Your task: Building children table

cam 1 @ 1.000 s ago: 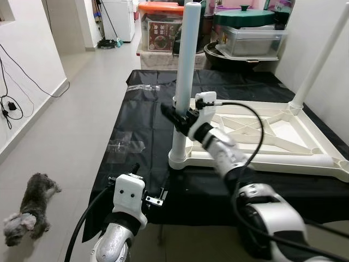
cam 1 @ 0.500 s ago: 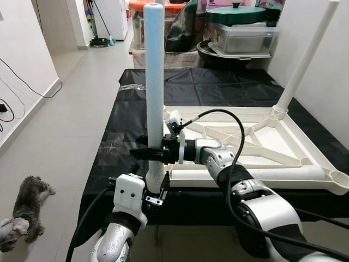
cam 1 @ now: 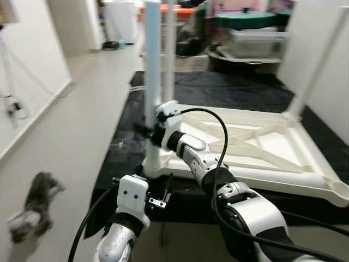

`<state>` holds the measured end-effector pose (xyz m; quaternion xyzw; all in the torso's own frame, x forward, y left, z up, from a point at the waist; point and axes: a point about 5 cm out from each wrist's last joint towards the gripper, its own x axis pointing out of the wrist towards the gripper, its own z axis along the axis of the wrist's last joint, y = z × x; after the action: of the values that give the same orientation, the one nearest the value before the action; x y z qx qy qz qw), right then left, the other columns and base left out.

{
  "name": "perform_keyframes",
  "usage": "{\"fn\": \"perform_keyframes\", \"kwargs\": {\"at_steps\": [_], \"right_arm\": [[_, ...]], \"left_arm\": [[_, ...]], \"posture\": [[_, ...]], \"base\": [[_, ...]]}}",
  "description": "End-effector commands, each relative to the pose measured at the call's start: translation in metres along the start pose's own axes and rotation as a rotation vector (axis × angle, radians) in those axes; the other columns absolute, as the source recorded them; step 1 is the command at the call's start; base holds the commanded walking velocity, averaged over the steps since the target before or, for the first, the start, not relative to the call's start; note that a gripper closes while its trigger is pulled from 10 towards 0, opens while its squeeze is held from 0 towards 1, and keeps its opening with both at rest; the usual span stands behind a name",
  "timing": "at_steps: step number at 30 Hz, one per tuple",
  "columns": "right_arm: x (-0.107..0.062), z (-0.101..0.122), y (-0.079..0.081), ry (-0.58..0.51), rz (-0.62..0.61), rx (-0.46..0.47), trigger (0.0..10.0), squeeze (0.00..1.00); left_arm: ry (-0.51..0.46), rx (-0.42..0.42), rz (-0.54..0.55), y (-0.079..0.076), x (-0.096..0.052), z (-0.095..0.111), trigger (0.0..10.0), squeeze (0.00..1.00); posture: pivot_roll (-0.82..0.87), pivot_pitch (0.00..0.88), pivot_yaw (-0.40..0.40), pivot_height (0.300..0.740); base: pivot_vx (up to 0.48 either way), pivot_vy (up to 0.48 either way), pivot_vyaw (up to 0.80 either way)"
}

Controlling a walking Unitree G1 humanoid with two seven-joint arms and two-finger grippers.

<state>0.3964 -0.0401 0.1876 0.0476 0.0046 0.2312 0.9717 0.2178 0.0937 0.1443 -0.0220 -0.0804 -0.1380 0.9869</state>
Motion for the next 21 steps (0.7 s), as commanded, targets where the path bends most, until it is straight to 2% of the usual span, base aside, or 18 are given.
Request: {"fn": "perform_keyframes", "kwargs": {"at_steps": [1,2,3,4,6,8,12,13,15,16,17,20,21], "right_arm": [[-0.016,-0.015,-0.043,0.029,-0.346,0.083,0.0,0.00],[-0.016,-0.015,-0.043,0.029,-0.346,0.083,0.0,0.00],[-0.023,-0.017,-0.054,0.022,-0.489,0.114,0.0,0.00],[-0.026,-0.020,-0.058,0.021,-0.579,0.154,0.0,0.00],[-0.028,-0.021,-0.057,0.018,-0.619,0.183,0.0,0.00],[-0.028,-0.021,-0.057,0.018,-0.619,0.183,0.0,0.00],[-0.022,-0.022,-0.035,0.008,-0.568,0.208,0.0,0.00],[-0.019,-0.023,-0.028,0.004,-0.520,0.212,2.7,0.00],[-0.018,-0.024,-0.024,0.001,-0.489,0.215,2.7,0.00],[-0.016,-0.023,-0.018,-0.016,-0.437,0.209,10.0,0.00],[-0.014,-0.021,-0.016,-0.032,-0.397,0.218,10.0,1.00],[-0.013,-0.016,-0.015,-0.057,-0.366,0.222,10.0,1.00],[-0.011,-0.011,-0.017,-0.078,-0.336,0.216,10.0,0.00]], "left_arm": [[0.001,0.002,-0.003,-0.001,0.000,-0.001,10.0,0.00],[0.001,0.002,-0.003,-0.001,0.000,-0.001,10.0,0.00],[0.002,0.003,-0.004,-0.001,0.000,-0.001,10.0,0.00],[0.003,0.003,-0.005,-0.001,0.000,-0.001,10.0,0.00],[0.004,0.002,-0.006,-0.002,0.000,-0.002,10.0,0.00],[0.004,0.002,-0.006,-0.002,0.000,-0.002,10.0,0.00],[0.004,0.002,-0.007,-0.002,0.000,-0.002,10.0,0.00],[0.004,0.002,-0.007,-0.003,0.000,-0.002,10.0,0.00],[0.004,0.001,-0.006,-0.003,0.000,-0.002,10.0,0.00],[0.003,0.001,-0.006,-0.003,-0.001,-0.002,10.0,0.00],[0.003,0.001,-0.005,-0.003,-0.001,-0.002,10.0,0.00],[0.003,0.001,-0.005,-0.003,-0.001,-0.002,10.0,0.00],[0.004,0.000,-0.005,-0.003,-0.001,-0.002,10.0,0.00]], "posture": [[0.01,0.000,-0.042,0.740],[0.01,0.000,-0.042,0.740],[0.01,0.000,-0.041,0.740],[0.01,0.000,-0.041,0.740],[0.01,0.000,-0.041,0.740],[0.01,0.000,-0.041,0.740],[0.01,0.000,-0.043,0.740],[0.01,0.000,-0.042,0.740],[0.01,0.000,-0.042,0.740],[0.01,0.000,-0.042,0.740],[0.01,0.000,-0.042,0.740],[0.01,0.000,-0.042,0.740],[0.01,0.000,-0.042,0.740]], "base": [[0.000,0.000,0.00],[0.000,0.000,0.00],[0.000,0.000,0.00],[0.000,0.000,0.00],[0.000,0.000,0.00],[0.000,0.000,0.00],[0.000,0.000,0.00],[0.000,0.000,0.00],[0.000,0.000,0.00],[0.000,0.000,0.00],[0.000,0.000,0.00],[0.000,0.000,0.00],[0.000,0.000,0.00]]}}
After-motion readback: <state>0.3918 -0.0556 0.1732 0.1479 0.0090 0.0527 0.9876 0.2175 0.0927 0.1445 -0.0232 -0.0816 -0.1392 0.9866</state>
